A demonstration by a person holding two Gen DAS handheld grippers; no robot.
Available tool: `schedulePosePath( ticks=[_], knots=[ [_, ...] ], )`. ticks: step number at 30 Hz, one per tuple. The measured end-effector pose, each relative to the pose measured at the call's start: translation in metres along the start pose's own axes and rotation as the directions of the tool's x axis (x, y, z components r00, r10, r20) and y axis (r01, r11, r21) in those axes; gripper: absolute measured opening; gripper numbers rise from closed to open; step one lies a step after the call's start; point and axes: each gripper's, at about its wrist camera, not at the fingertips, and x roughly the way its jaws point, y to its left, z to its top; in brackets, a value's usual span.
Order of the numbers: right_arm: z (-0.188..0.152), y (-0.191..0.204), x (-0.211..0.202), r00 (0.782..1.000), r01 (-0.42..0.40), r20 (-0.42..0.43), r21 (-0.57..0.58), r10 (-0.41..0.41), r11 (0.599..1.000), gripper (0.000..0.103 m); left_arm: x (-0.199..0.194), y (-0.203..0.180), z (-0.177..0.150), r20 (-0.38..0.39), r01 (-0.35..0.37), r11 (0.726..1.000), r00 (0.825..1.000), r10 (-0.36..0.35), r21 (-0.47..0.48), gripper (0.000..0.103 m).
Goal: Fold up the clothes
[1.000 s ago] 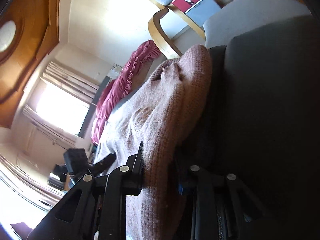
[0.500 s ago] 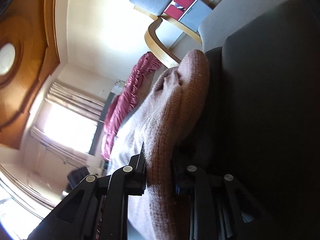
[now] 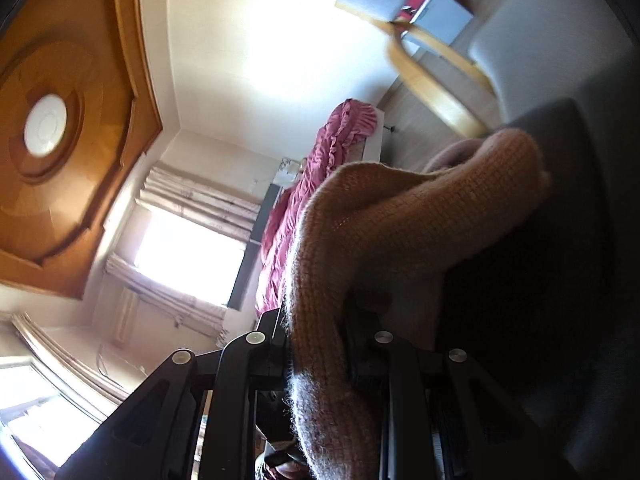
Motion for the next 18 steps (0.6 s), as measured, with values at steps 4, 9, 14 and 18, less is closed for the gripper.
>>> schedulePosePath(
  ticks=[4, 9, 14, 18],
  knots=[
    [0.000, 0.036, 0.024, 1.000, 0.019, -0.021, -0.023, -0.020, 1.000, 0.021, -0.030, 0.037, -0.013, 0.046, -0.098, 0.994, 0.994, 0.100, -0.044, 0.025],
    [-0.006, 0.079, 0.062, 0.997, 0.052, -0.047, -0.046, -0.054, 0.998, 0.021, -0.034, 0.098, -0.032, 0.031, 0.046, 0.961, 0.999, -0.039, -0.271, 0.025],
    [-0.023, 0.116, 0.122, 0.992, 0.104, -0.070, -0.058, -0.108, 0.993, 0.021, -0.035, 0.126, -0.039, 0.080, 0.177, 0.907, 0.984, -0.158, -0.382, 0.024],
    [-0.039, 0.136, 0.189, 0.978, 0.167, -0.107, -0.088, -0.176, 0.982, 0.021, -0.035, 0.134, -0.041, 0.098, 0.217, 0.888, 0.976, -0.193, -0.406, 0.024]
  ],
)
